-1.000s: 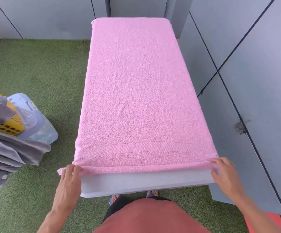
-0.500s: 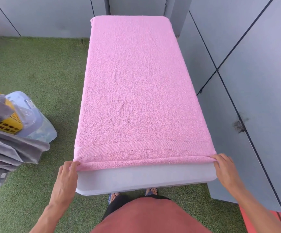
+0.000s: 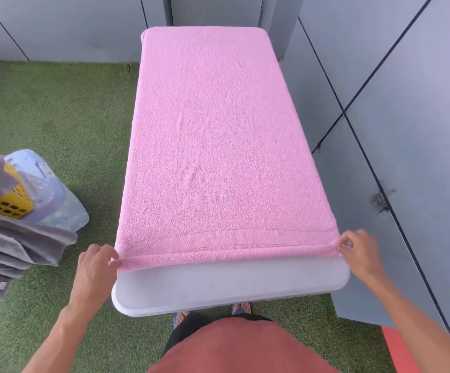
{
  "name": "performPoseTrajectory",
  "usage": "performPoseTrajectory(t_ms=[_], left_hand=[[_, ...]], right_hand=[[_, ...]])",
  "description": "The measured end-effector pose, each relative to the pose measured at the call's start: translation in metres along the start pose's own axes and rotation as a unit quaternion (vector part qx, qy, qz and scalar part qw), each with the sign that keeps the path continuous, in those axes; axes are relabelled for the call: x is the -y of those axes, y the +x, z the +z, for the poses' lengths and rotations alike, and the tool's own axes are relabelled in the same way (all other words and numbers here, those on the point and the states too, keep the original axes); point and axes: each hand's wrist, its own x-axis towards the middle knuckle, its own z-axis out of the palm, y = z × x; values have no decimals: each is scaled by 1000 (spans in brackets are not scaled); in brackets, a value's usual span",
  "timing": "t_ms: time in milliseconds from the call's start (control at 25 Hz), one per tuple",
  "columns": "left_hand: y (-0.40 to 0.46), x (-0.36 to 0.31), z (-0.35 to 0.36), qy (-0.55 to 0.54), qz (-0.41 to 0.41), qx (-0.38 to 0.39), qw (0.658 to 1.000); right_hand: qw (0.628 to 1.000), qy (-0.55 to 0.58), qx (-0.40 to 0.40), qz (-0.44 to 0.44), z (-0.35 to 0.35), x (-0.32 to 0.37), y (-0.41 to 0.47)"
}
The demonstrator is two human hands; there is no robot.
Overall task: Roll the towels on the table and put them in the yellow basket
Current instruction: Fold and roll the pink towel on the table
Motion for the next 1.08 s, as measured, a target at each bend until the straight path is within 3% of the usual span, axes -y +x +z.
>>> performPoseTrajectory(t_ms=[200,520,720,800,920,1080], left_hand=[[-43,-9,28,51,104,-40,992],[-23,-9,21,38,101,3,994],[-6,2,-3,22,71,123,990],[11,-1,-5,0,46,145,988],[18,-7,-2,-22,22,57,998],[-12,-10,13,70,99,-46,992]], right_hand=[[996,-43,-23,-78,20,-3,-43],[996,-48,23,-71,23,-3,-3],[984,-39,154,-82,-3,-28,-1],[988,-7,134,-71,-9,-17,11],[999,-16,31,-28,-1,-3,17],[999,-6,-35,-35,8,-10,-5]])
